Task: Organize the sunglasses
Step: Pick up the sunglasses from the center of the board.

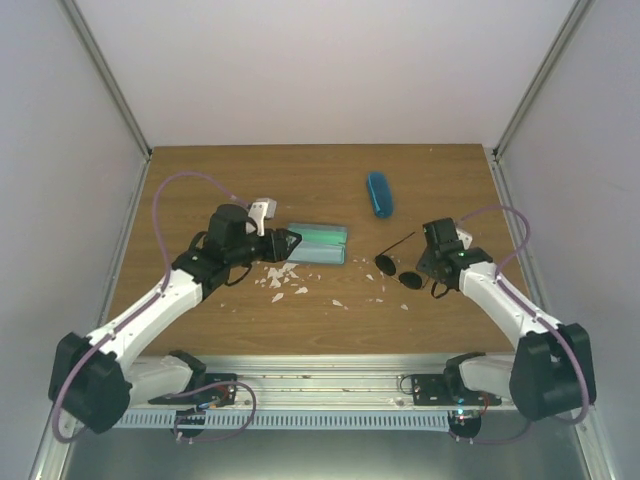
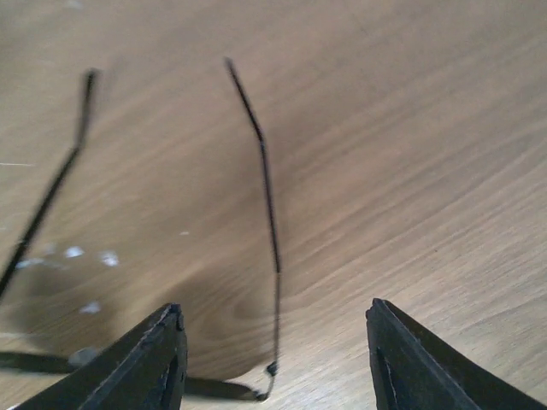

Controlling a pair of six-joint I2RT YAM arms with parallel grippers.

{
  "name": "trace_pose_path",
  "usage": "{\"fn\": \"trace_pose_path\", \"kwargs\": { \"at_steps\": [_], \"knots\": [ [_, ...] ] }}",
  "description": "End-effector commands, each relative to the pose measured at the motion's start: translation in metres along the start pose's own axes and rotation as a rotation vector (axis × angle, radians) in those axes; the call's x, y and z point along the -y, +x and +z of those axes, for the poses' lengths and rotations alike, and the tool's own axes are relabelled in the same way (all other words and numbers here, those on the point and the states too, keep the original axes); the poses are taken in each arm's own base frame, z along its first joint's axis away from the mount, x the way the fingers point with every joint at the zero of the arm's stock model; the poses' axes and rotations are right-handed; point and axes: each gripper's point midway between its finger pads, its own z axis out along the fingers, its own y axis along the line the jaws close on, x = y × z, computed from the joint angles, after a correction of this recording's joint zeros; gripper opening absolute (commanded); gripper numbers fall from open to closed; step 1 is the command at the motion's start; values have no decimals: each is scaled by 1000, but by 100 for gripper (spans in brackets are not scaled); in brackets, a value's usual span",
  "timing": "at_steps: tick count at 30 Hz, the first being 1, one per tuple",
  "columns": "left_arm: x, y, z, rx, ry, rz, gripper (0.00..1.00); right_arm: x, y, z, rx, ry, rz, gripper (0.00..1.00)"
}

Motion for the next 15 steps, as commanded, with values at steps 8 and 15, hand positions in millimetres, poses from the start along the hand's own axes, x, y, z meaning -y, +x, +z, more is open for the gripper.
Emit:
{"fn": "trace_pose_path", "kwargs": {
  "at_steps": [8, 15],
  "knots": [
    [45, -2, -28, 81, 236, 116, 55, 7, 22, 64, -173, -47, 15, 44],
    [41, 8, -32, 83, 246, 78, 55, 9, 35, 78, -218, -38, 11, 25]
  ]
}}
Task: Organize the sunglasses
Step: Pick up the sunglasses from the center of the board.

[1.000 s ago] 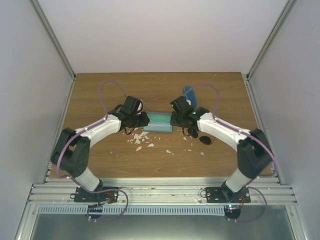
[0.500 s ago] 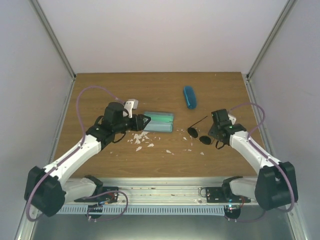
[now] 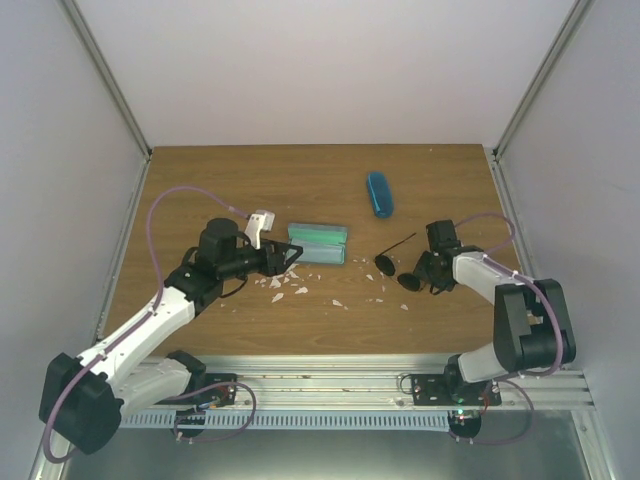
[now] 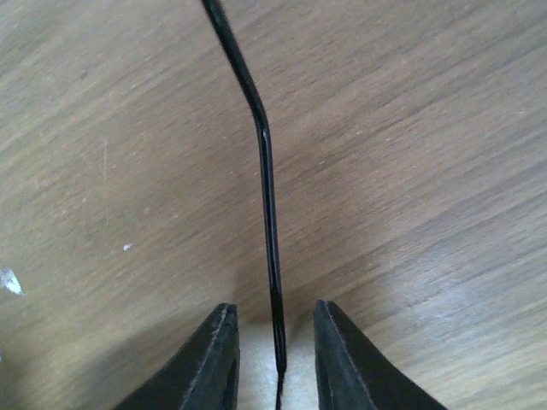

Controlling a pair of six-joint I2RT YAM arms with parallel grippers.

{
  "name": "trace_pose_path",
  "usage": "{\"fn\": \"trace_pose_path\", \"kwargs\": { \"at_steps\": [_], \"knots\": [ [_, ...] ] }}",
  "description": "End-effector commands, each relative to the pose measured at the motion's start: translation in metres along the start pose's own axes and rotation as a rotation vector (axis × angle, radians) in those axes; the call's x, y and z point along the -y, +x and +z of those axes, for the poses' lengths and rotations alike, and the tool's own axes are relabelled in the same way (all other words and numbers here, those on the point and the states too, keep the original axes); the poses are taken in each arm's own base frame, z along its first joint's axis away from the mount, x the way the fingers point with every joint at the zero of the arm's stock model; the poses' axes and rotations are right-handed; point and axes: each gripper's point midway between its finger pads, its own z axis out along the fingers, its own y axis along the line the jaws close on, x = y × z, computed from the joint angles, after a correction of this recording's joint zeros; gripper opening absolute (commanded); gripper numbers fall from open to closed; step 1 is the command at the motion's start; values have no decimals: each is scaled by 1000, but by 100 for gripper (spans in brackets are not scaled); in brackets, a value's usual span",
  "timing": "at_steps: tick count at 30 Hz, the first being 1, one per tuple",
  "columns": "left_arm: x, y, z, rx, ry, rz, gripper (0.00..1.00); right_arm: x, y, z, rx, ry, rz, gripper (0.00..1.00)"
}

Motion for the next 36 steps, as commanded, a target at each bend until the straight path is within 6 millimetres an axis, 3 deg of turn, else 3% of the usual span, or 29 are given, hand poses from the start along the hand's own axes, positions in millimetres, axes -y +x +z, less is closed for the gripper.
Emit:
{"fn": "trace_pose_path", "kwargs": {
  "at_steps": [1, 5, 10, 15, 23, 27, 32, 36],
  "knots": [
    [13, -9, -7, 59, 56, 13, 55, -1, 1, 9, -10, -16, 7, 21],
    [15, -8, -9, 65, 67, -14, 55, -1, 4, 12, -20, -21, 9, 16],
    [17, -10, -9, 67, 78, -22, 55, -8, 7, 11, -31, -75, 7, 1],
    [31, -17, -13, 77, 127, -10, 58, -31, -3, -15, -3, -207, -13, 1],
    [72, -37, -29, 161, 308, 56, 67, -91, -17, -110, 49, -607, -56, 1],
    [101, -49, -40, 219, 396, 120, 70, -121, -13, -166, 48, -808, -87, 1],
    [144, -55, -53, 258, 516, 219, 71, -154, -3, -251, 81, -1042, -128, 1],
    [168, -51, -56, 273, 582, 271, 71, -169, 5, -297, 91, -1182, -176, 0]
  ]
}}
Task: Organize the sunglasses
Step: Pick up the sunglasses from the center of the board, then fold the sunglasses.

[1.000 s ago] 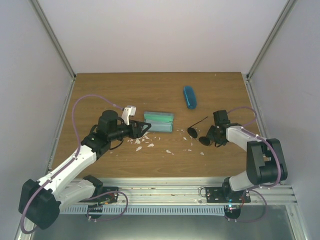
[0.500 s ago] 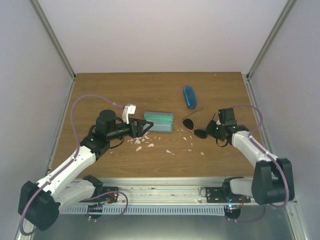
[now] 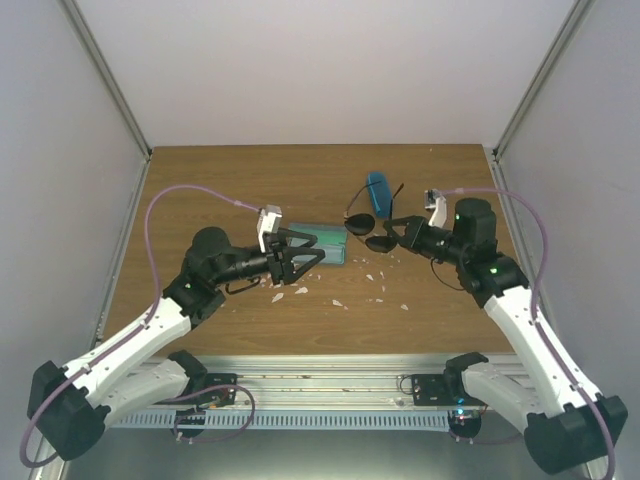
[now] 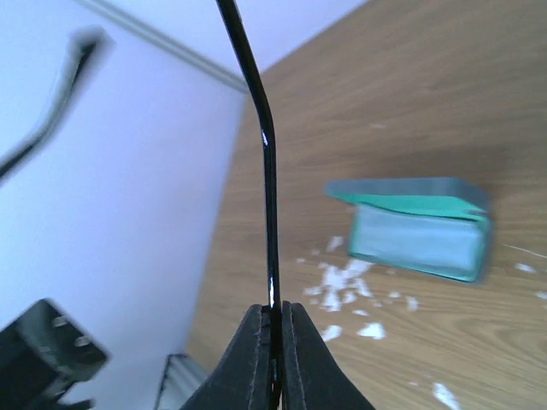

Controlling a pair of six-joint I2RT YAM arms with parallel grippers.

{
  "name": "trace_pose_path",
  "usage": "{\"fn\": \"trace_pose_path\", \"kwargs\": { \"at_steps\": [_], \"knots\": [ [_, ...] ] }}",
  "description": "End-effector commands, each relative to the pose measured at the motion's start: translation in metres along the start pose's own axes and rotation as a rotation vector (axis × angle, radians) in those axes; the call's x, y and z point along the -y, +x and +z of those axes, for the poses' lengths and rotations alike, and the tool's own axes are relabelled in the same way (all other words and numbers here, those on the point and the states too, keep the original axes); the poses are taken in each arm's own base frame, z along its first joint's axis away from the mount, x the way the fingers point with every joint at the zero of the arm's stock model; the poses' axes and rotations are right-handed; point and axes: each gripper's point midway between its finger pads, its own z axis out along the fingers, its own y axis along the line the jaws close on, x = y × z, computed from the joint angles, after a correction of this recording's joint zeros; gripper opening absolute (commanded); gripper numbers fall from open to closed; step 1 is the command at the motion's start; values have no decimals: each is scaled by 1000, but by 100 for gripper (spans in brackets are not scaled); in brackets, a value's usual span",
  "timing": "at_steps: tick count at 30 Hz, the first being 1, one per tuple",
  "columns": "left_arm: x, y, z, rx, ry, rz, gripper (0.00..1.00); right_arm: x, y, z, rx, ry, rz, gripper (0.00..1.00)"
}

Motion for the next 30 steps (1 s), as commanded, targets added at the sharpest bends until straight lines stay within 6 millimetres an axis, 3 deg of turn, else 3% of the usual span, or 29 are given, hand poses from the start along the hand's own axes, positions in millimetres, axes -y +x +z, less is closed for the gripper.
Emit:
{"fn": "trace_pose_path", "kwargs": {
  "at_steps": [1, 5, 10, 14, 21, 26, 30],
  "knots": [
    [48, -28, 4, 89, 144, 146, 71, -64, 1, -15, -22, -207, -25, 0],
    [63, -28, 10, 90, 194, 192, 71, -88, 7, -15, -51, -280, -64, 1],
    [71, -32, 21, 105, 201, 268, 70, -102, 19, -7, -103, -341, -69, 1],
    [72, -35, 24, 128, 202, 308, 62, -110, 26, -5, -134, -384, -59, 0],
    [71, -31, 30, 130, 201, 362, 36, -110, 36, -2, -194, -412, 31, 1],
    [76, -31, 29, 158, 207, 425, 33, -106, 39, -2, -204, -399, 65, 0],
    [84, -29, 29, 168, 233, 481, 37, -104, 39, -1, -202, -388, 79, 1]
  ]
}}
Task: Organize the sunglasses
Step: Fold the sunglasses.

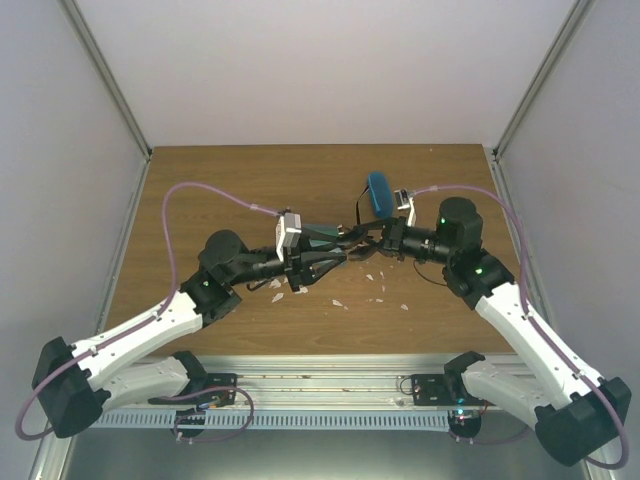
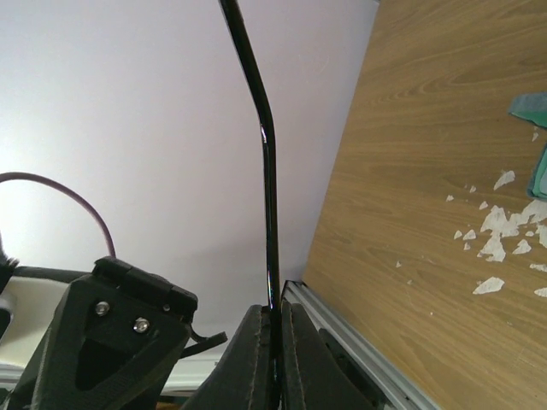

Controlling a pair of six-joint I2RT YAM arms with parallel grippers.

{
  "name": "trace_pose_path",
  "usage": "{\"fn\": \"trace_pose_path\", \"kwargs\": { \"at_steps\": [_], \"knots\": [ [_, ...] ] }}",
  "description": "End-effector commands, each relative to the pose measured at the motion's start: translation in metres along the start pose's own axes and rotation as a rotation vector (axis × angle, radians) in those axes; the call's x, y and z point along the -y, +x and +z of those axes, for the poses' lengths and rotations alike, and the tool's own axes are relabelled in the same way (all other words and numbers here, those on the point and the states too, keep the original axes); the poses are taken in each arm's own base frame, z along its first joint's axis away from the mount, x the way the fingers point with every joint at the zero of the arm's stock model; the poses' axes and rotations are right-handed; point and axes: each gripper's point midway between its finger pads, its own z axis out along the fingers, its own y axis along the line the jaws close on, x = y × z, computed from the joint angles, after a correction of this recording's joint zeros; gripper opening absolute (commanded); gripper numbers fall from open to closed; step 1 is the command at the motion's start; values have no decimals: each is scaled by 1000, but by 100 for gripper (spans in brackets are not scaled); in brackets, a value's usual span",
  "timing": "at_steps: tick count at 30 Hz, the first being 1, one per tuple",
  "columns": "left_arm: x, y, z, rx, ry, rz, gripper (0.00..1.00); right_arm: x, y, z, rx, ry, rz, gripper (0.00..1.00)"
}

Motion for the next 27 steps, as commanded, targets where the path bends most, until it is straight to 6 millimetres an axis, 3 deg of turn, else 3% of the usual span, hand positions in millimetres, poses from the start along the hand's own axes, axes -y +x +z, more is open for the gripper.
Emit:
{"fn": "trace_pose_path", "kwargs": {
  "at_steps": [1, 7, 11, 14, 20, 23, 27],
  "knots": [
    [15, -20, 2, 79, 43, 144, 38, -6, 4, 1, -11, -28, 16, 1],
    [16, -12, 4, 56, 44, 185, 42, -3, 3, 2, -4, -24, 28, 1],
    [13, -19, 5, 82, 20, 183, 40, 0, 3, 3, -4, -18, 32, 1],
    [10, -22, 9, 81, 8, 172, 32, 2, 4, 4, -10, -18, 33, 1],
    [7, -19, 14, 64, 9, 158, 2, 2, 5, 4, -11, -17, 26, 1],
    [8, -20, 13, 65, 11, 172, 0, 4, 7, 3, -16, -12, 16, 11],
    [10, -23, 10, 63, 1, 216, 0, 6, 7, -2, 5, 16, -28, 33]
  ]
}}
